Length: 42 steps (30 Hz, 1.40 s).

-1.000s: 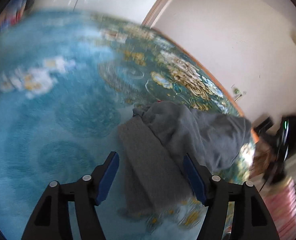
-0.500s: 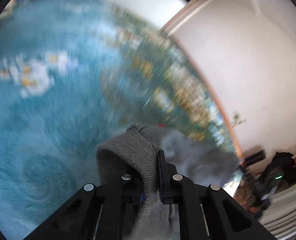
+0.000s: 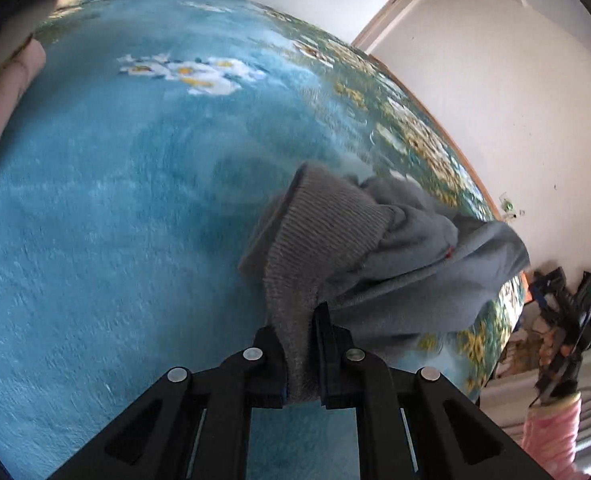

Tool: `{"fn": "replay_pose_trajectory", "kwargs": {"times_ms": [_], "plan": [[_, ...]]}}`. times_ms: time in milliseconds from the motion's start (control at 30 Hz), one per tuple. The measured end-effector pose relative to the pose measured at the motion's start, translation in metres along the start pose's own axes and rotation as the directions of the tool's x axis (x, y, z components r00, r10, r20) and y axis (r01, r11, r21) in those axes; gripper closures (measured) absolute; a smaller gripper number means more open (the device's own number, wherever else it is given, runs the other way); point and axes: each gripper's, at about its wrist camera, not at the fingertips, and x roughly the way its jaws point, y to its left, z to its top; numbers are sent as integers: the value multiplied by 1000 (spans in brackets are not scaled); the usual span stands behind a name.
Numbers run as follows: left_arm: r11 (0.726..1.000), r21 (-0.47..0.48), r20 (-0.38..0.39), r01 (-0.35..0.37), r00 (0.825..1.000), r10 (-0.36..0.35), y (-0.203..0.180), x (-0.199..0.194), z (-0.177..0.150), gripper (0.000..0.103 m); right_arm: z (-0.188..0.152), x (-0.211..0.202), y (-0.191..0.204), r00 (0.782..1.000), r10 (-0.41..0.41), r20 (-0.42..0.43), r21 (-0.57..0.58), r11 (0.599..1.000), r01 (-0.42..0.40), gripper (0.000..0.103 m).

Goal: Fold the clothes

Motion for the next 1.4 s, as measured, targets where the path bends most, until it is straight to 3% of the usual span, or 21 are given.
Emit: {"fn": "replay_pose_trajectory", "kwargs": {"times_ms": [100,167,233,300,500,533,600,633,667,767,867,967,1033,1133,1200,1233,1267,1300,1333,1400], "plan": [[1000,4,16,28,999,-28,-3,-7,5,88,17,2,15,1000,-10,0,-47,999,10,46],[999,5,23,46,999,-46,-5,-15,9,77,33,12,25,1000,-11,-12,-73,997,10,39],[999,12,44,46,998,-46,-6,-20,15,56,52,30,32,999,-11,-41,-87,996,7,38],[998,17,62,57,996,-58,-5,-21,23,48,70,51,33,996,-43,-84,-79,996,36,37],[992,-27,68,120,991,-118,-6,3,41,44,93,110,17,968,-154,-198,-52,988,147,37],[991,-31,66,133,989,-131,-7,6,43,46,92,115,14,963,-163,-213,-47,987,157,38],[992,-5,75,129,989,-128,-14,7,43,48,87,116,11,959,-175,-223,-53,985,167,62],[993,13,79,114,990,-115,-18,7,42,62,84,116,10,957,-180,-228,-56,983,172,83],[995,32,83,95,992,-98,-22,6,41,67,81,117,9,955,-186,-232,-59,982,177,89],[996,59,97,61,993,-66,-30,4,45,88,74,115,7,952,-196,-236,-63,980,186,95],[996,85,149,37,988,-50,-43,-7,73,92,90,94,14,973,-156,-170,-26,988,154,96],[990,142,260,-14,965,-23,-70,-31,127,93,122,74,37,989,-111,-99,-14,994,110,96],[984,172,359,-48,933,-18,-91,-61,167,93,151,58,60,996,-82,-33,-41,996,80,97],[981,185,521,-55,852,-51,-114,-125,213,93,193,16,95,991,34,126,-73,997,-25,97],[980,192,609,-46,789,-83,-119,-167,225,93,206,-14,111,966,102,238,-109,991,-78,97],[979,198,632,-51,770,-88,-117,-180,223,93,206,-26,116,948,140,284,-128,986,-107,96],[977,203,637,-66,767,-81,-112,-183,215,93,202,-31,118,938,168,303,-144,981,-129,96],[974,208,626,-88,777,-64,-105,-179,203,93,193,-31,116,934,187,306,-159,977,-144,96],[971,212,612,-110,790,-44,-98,-172,191,93,182,-26,113,941,183,286,-165,976,-139,96],[965,204,558,-164,830,23,-75,-144,160,93,148,2,98,974,136,180,-157,982,-108,96]]}}
